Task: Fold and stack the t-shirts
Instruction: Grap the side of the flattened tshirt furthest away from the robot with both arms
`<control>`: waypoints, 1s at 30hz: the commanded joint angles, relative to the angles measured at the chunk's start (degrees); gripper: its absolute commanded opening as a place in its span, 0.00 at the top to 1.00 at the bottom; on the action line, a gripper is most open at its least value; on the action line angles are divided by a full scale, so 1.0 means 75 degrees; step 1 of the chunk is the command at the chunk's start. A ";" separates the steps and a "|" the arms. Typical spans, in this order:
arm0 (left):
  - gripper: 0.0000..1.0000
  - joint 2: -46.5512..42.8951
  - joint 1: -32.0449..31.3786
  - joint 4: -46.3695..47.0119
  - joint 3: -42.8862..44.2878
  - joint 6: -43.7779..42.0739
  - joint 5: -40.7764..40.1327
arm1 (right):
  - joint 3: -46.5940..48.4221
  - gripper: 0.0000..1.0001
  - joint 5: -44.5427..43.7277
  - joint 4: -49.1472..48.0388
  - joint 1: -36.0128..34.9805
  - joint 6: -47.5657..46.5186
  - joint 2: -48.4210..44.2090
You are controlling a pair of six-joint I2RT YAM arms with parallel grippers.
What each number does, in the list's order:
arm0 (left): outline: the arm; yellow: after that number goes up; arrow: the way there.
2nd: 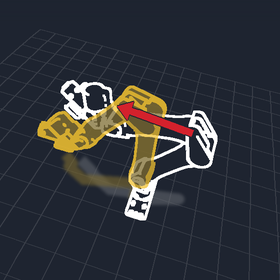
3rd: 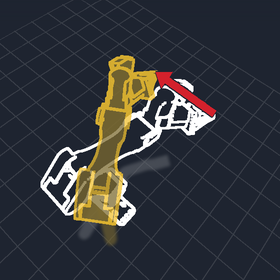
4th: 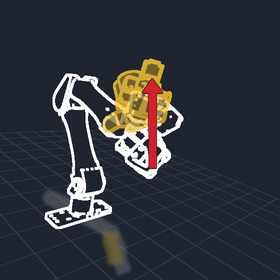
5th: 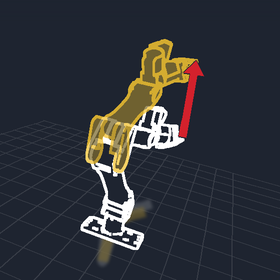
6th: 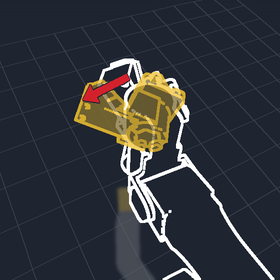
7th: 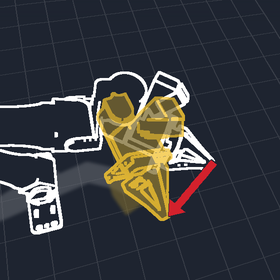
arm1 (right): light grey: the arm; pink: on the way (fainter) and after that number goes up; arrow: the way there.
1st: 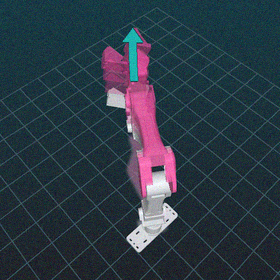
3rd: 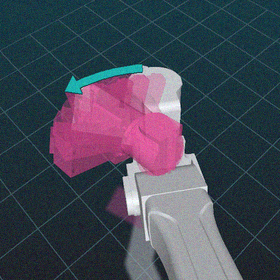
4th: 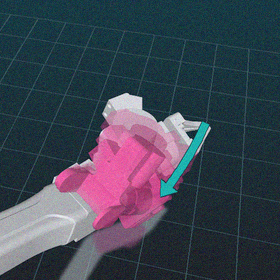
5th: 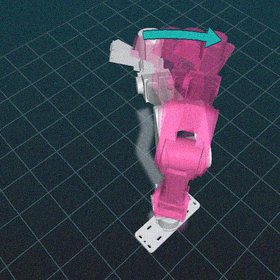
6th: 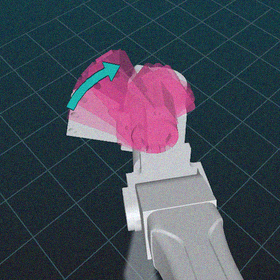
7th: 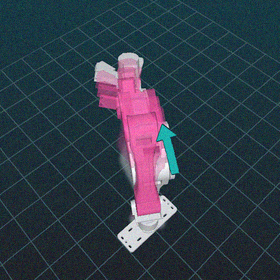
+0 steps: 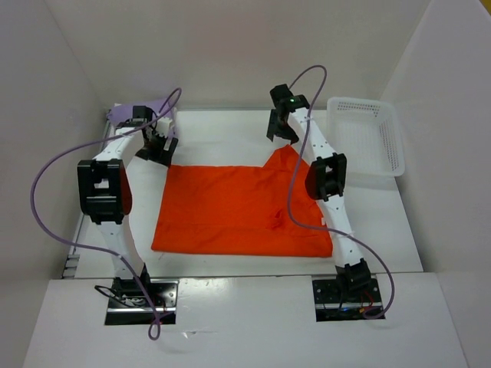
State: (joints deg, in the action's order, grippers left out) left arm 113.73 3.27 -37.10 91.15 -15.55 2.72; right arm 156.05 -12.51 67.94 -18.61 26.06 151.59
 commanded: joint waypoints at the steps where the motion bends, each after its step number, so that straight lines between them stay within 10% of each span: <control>1: 0.01 0.0397 -0.0026 0.0494 0.0314 0.0538 0.0235 | 0.0686 0.25 -0.0408 0.0316 0.0383 -0.0089 0.0049; 15: 0.04 0.1300 -0.0389 0.0752 0.0280 0.0902 0.0680 | 0.0323 0.23 0.0180 0.0386 0.0325 -0.0264 0.0894; 20: 0.28 0.1511 -0.0459 0.0577 0.0362 0.0832 0.0750 | -0.0110 0.27 0.0261 0.0457 0.0325 -0.0264 0.0894; 26: 0.39 0.1324 -0.0459 0.0658 -0.0048 0.0762 0.0680 | -0.0111 0.67 0.0262 0.0457 0.0325 -0.0264 0.0719; 30: 0.72 0.1254 -0.0459 0.0588 0.0022 0.0761 0.0680 | -0.0379 1.00 0.0193 0.0527 0.0325 -0.0264 0.0345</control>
State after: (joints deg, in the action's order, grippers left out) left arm 123.09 0.01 -30.92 92.86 -9.89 6.92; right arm 155.74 -11.18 69.49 -15.73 24.10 157.32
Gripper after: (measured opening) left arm 0.336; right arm 0.033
